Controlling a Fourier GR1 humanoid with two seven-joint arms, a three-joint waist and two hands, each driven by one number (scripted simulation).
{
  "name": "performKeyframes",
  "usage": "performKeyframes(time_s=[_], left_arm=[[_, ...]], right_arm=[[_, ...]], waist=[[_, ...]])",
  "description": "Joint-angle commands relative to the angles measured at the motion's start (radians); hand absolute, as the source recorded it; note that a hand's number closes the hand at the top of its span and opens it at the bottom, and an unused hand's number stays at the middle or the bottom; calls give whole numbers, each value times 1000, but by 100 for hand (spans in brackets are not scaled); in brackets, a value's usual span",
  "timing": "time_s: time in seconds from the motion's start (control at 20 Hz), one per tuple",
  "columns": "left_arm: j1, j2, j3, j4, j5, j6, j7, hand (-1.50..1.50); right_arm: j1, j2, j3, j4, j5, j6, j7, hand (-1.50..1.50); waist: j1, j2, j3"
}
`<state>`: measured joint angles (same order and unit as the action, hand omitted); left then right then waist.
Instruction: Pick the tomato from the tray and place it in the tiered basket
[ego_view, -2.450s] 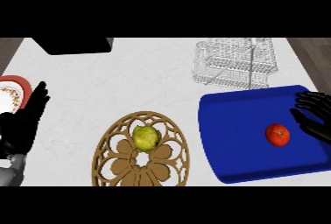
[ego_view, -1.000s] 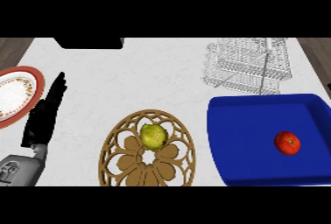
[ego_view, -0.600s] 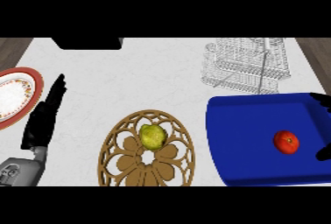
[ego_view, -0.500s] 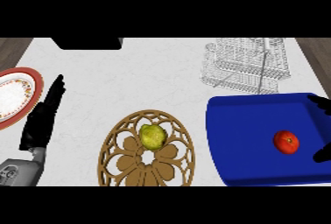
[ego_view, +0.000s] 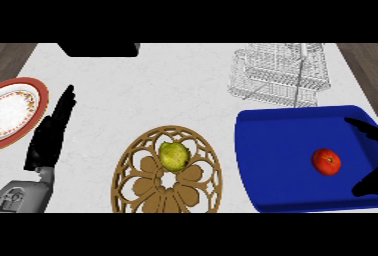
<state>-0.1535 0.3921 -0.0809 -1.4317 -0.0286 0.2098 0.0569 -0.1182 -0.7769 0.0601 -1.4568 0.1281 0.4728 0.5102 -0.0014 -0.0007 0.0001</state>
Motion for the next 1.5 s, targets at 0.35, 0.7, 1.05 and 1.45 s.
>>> performKeyframes(time_s=[0.35,0.7,1.05,1.45], left_arm=[[67,-52,41,-84,-54,-50,14,0],[-34,-89,98,26,-86,-62,6,0],[6,-80,114,-134,-103,-120,133,0],[39,-155,134,12,-164,-92,-82,0]], right_arm=[[28,100,-44,-25,201,13,-34,-150],[48,164,-68,-92,232,89,53,-150],[28,209,-114,-2,315,87,-21,-150],[-6,303,-84,114,420,54,-92,-150]], waist=[[4,0,0],[-2,1,0],[3,0,0],[1,1,0]])
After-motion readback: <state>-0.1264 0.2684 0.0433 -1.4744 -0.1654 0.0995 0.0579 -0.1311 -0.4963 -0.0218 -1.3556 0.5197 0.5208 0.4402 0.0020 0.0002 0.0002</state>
